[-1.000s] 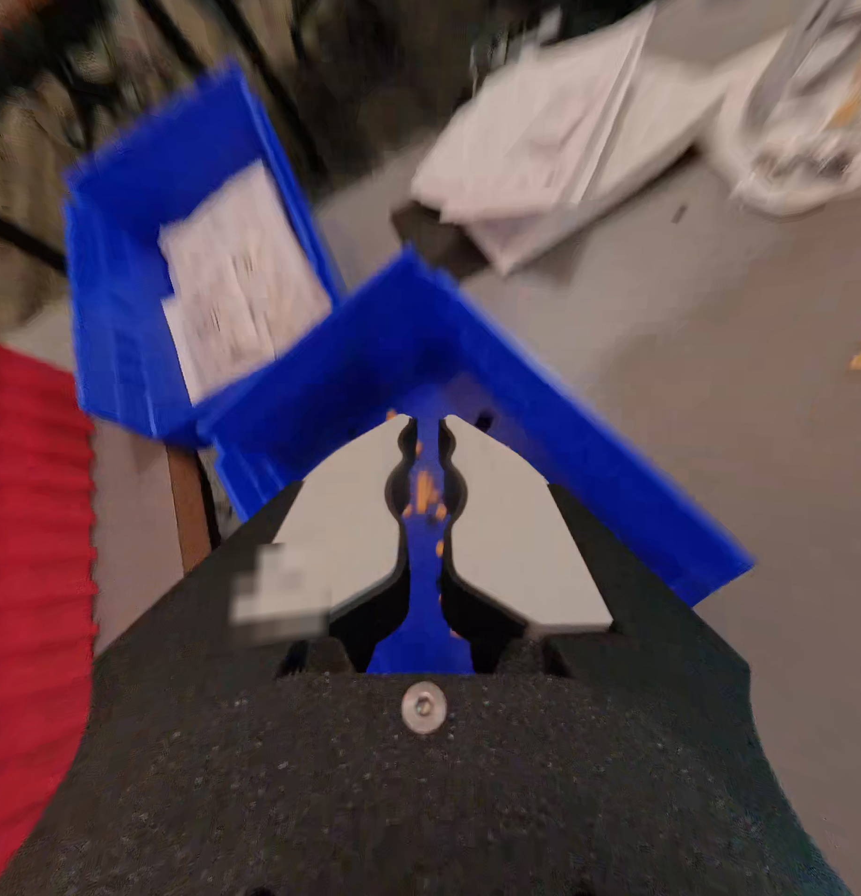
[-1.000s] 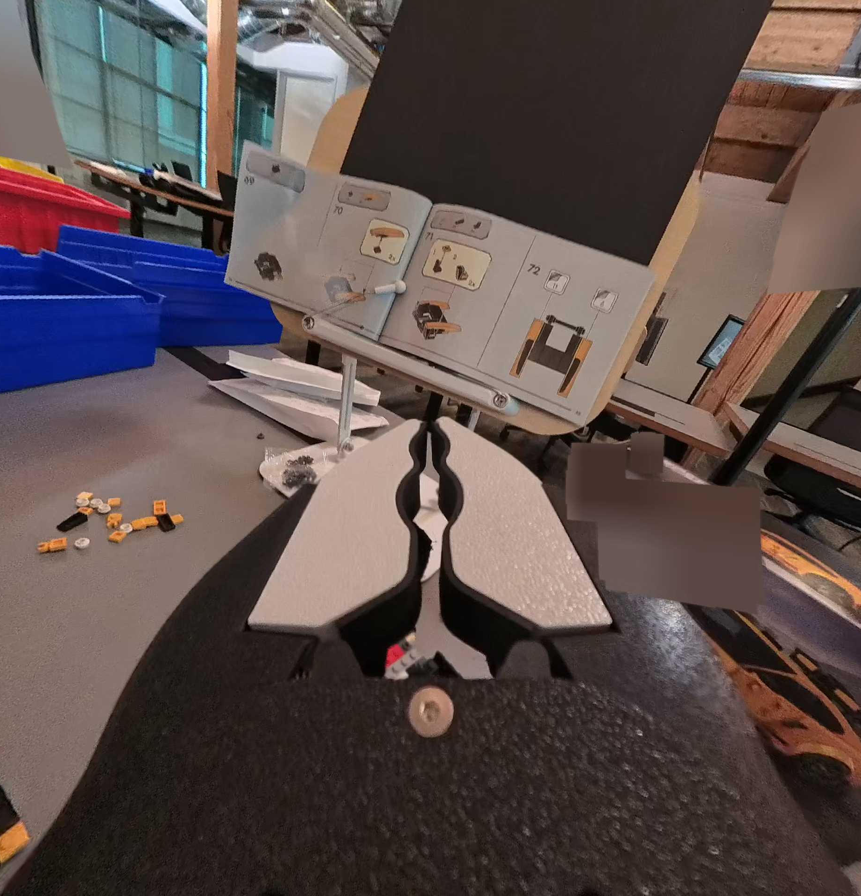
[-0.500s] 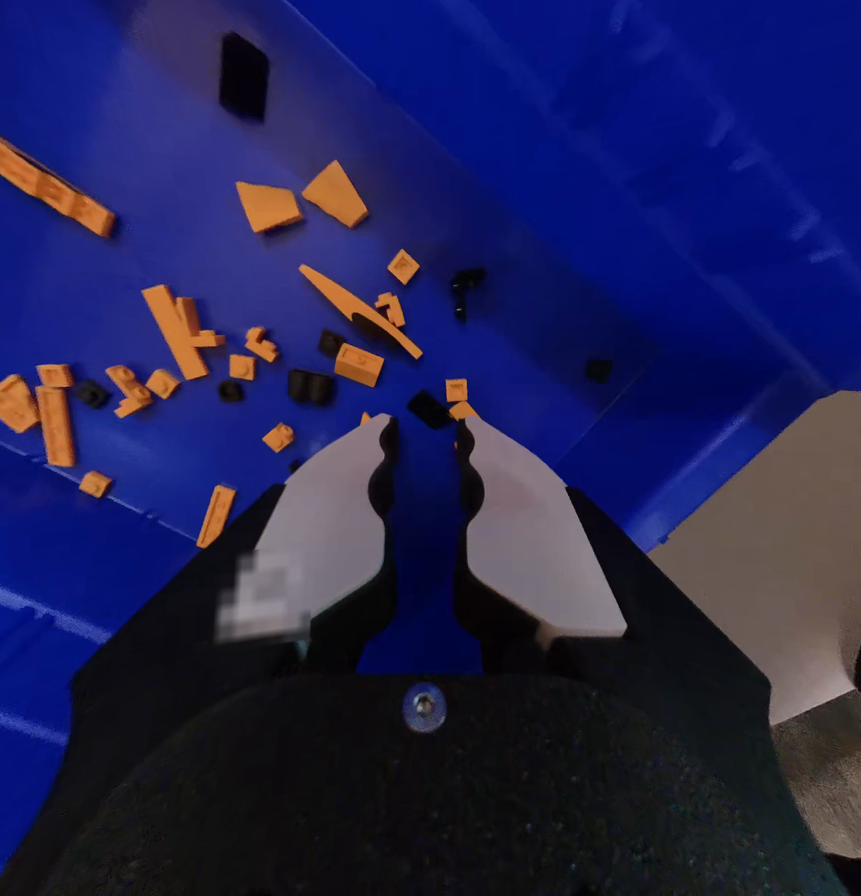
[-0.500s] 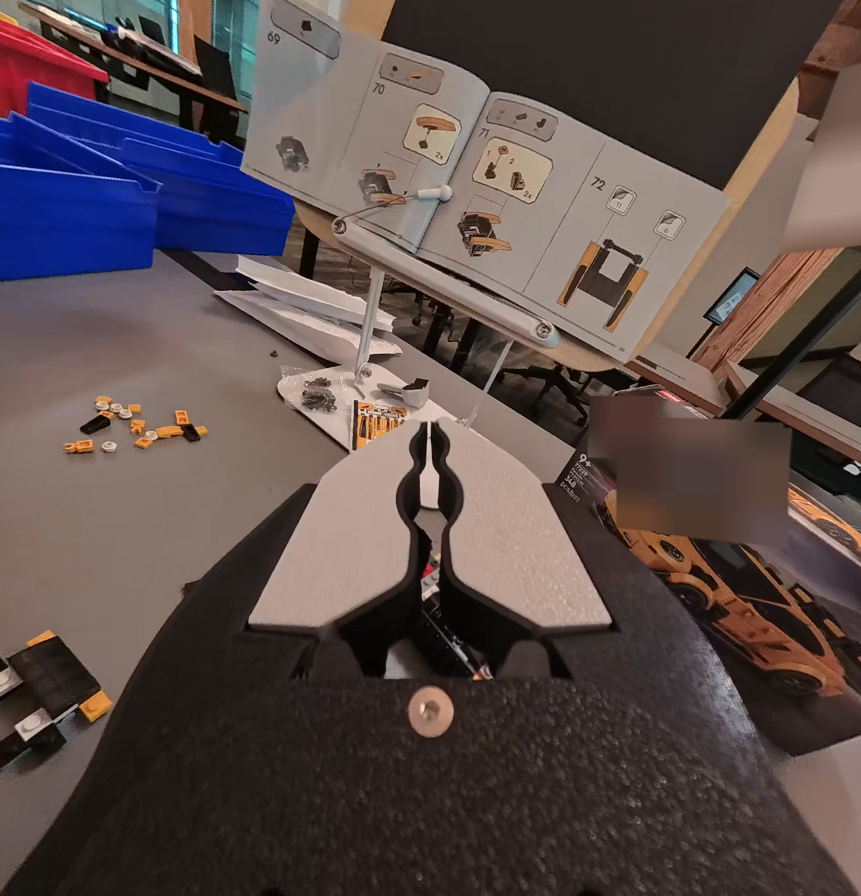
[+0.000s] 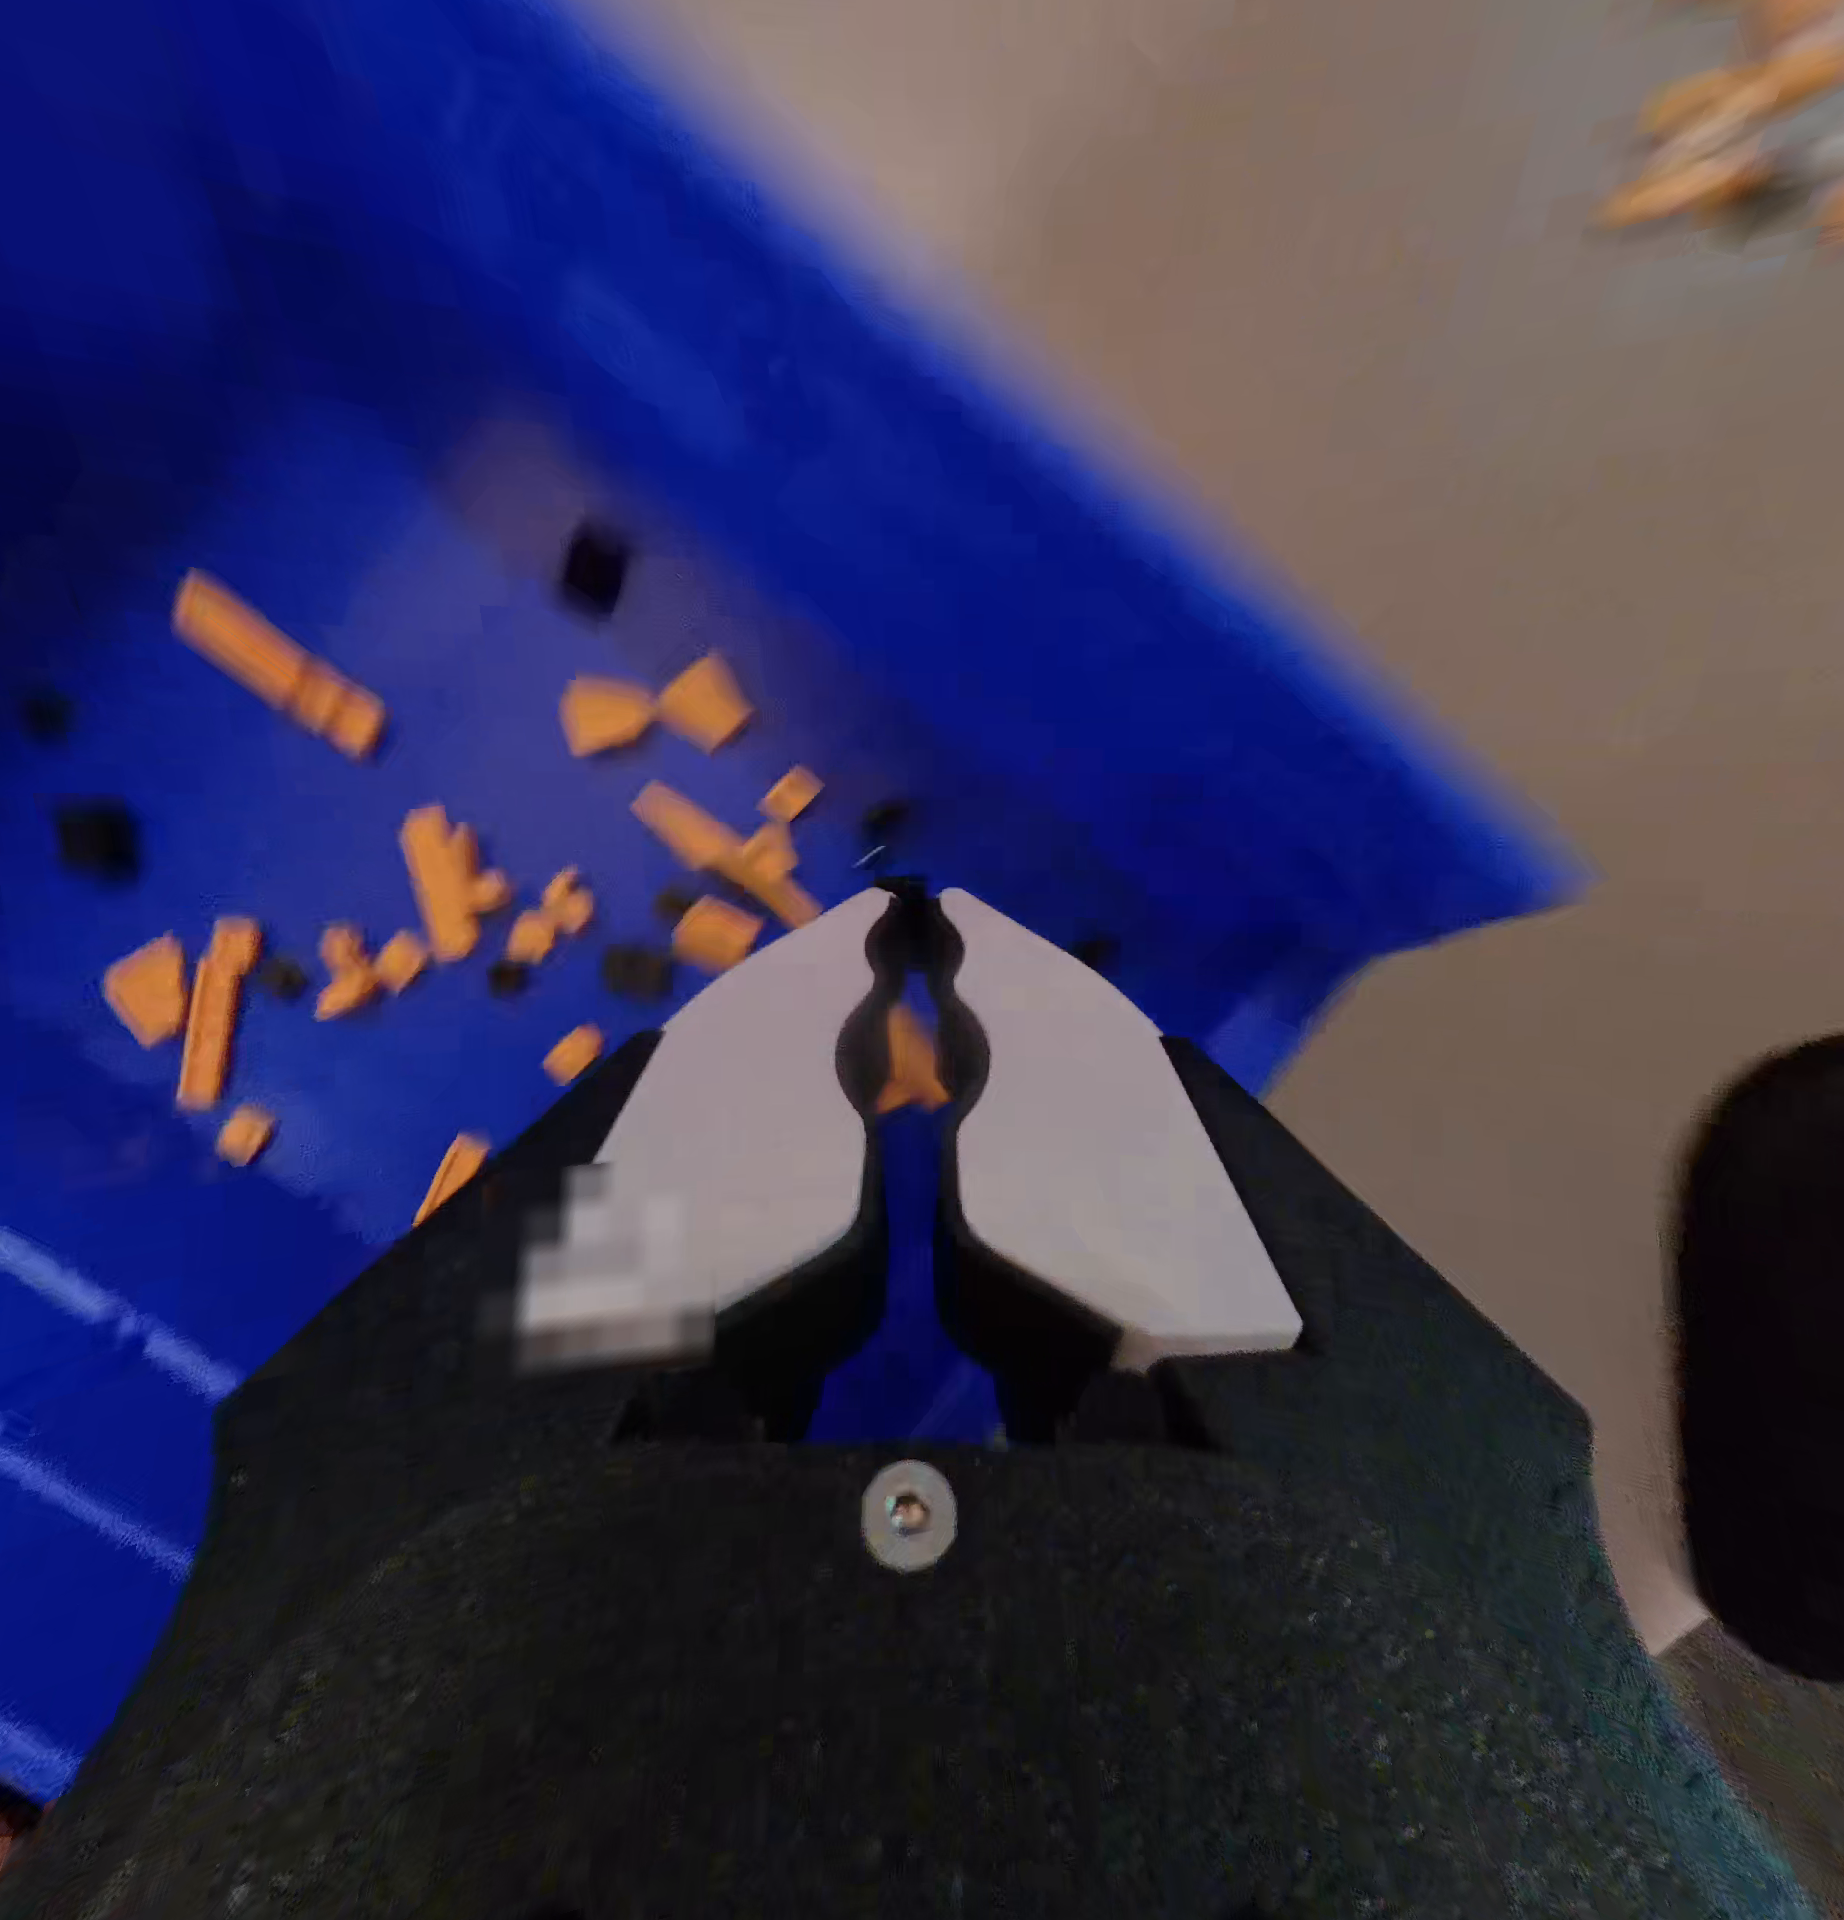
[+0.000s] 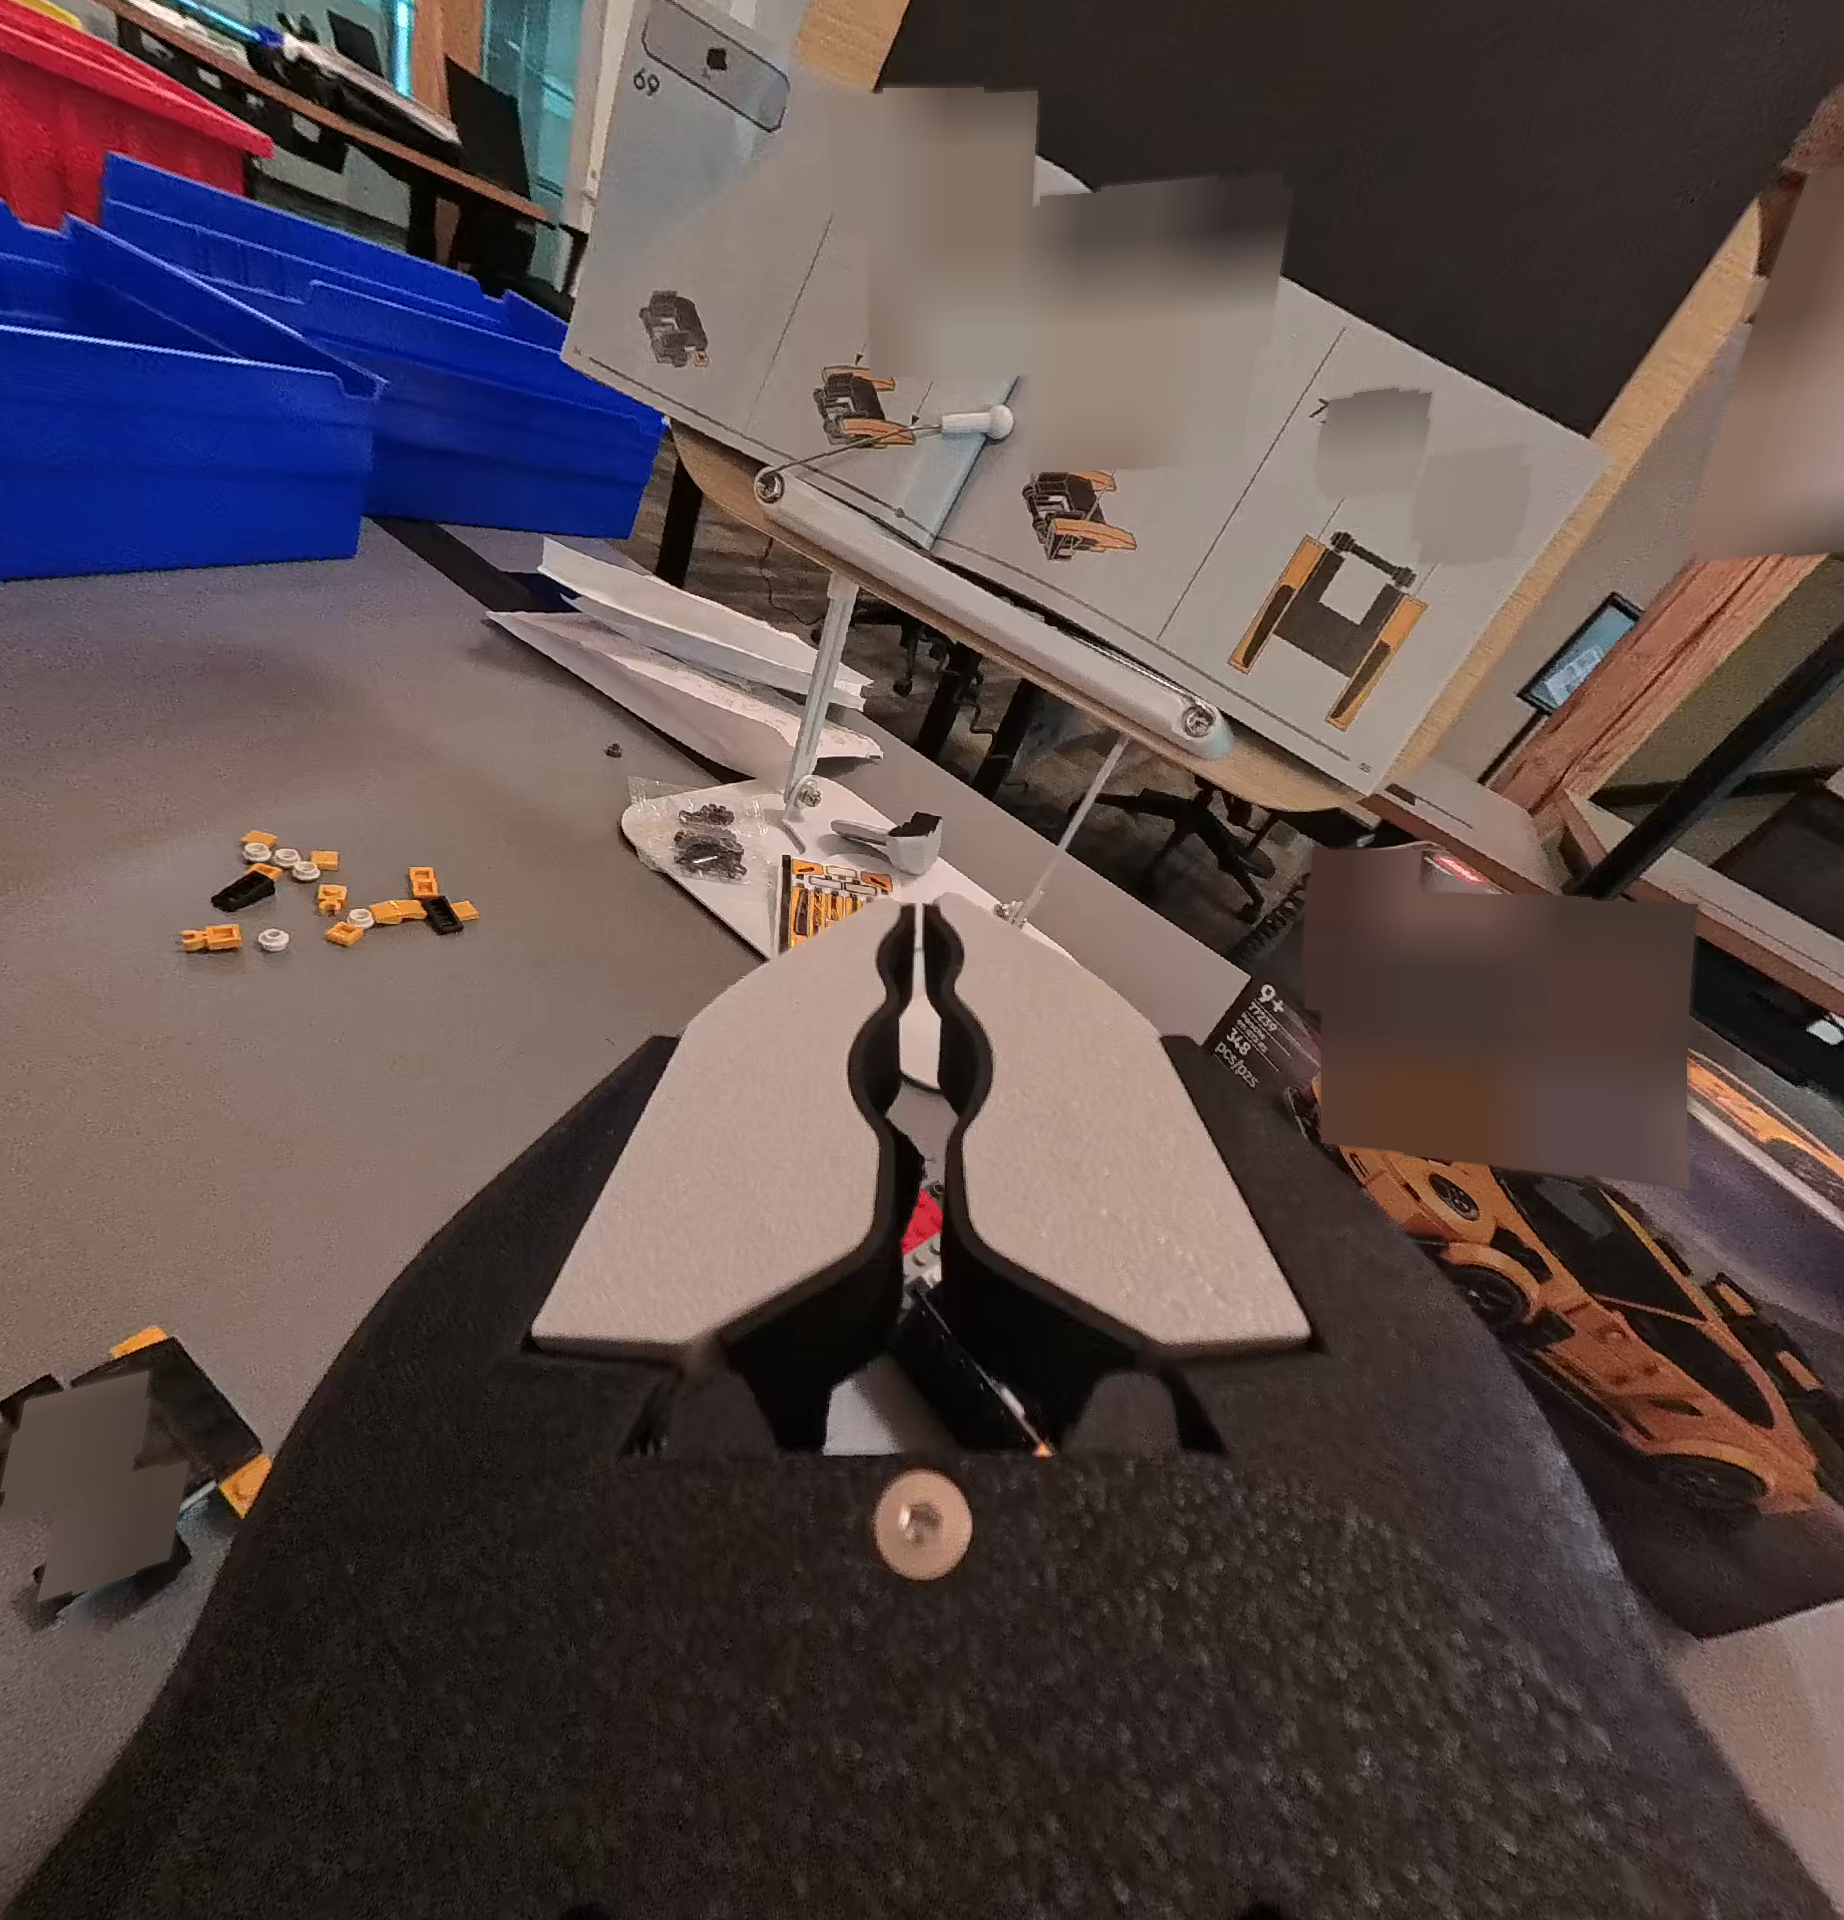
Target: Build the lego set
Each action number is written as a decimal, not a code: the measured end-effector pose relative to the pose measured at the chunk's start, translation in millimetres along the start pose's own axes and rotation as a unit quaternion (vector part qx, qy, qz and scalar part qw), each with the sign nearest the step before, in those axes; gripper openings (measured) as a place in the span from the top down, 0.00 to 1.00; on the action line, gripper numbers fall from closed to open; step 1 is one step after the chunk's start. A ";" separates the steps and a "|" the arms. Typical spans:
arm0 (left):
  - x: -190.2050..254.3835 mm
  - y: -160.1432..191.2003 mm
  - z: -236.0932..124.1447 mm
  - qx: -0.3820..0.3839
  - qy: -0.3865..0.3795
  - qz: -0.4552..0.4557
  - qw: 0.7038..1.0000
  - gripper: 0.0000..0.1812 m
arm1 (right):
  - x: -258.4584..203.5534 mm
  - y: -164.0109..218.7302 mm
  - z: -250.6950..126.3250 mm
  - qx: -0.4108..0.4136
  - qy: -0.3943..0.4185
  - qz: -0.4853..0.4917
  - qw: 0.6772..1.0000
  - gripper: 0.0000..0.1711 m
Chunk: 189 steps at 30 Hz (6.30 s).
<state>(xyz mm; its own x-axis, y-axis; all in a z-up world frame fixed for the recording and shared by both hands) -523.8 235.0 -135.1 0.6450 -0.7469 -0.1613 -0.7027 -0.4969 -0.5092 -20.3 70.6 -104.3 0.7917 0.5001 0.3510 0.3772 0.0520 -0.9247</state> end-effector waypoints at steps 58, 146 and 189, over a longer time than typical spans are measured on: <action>1.6 -67.3 65.3 -0.101 -0.267 -0.056 0.957 0.86 | 50.9 22.1 -47.2 0.057 0.177 0.127 0.974 0.99; 317.1 -135.8 50.2 0.153 0.153 0.256 0.942 0.87 | -41.6 18.2 -16.7 -0.067 -0.306 0.029 0.949 0.93; 309.1 -100.6 55.0 0.281 0.228 0.214 0.907 0.90 | -125.9 39.1 29.2 -0.326 -0.618 -0.312 0.644 0.86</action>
<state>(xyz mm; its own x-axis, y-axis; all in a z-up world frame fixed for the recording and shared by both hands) -237.3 78.4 -180.2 0.0678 -0.9872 -0.1445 -0.5125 0.0897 -0.8540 -119.3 35.0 -189.0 -0.4461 0.8849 -0.1336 0.8774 0.4030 -0.2605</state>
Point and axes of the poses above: each gripper's, where its closed fingertips meet, z out along the fingers, y out of its underside, x = y × z across the jaws, the point moved 7 cm from there along -z, back along the fingers, and after that the axes turned 15 degrees about -y, right-handed, at the moved point
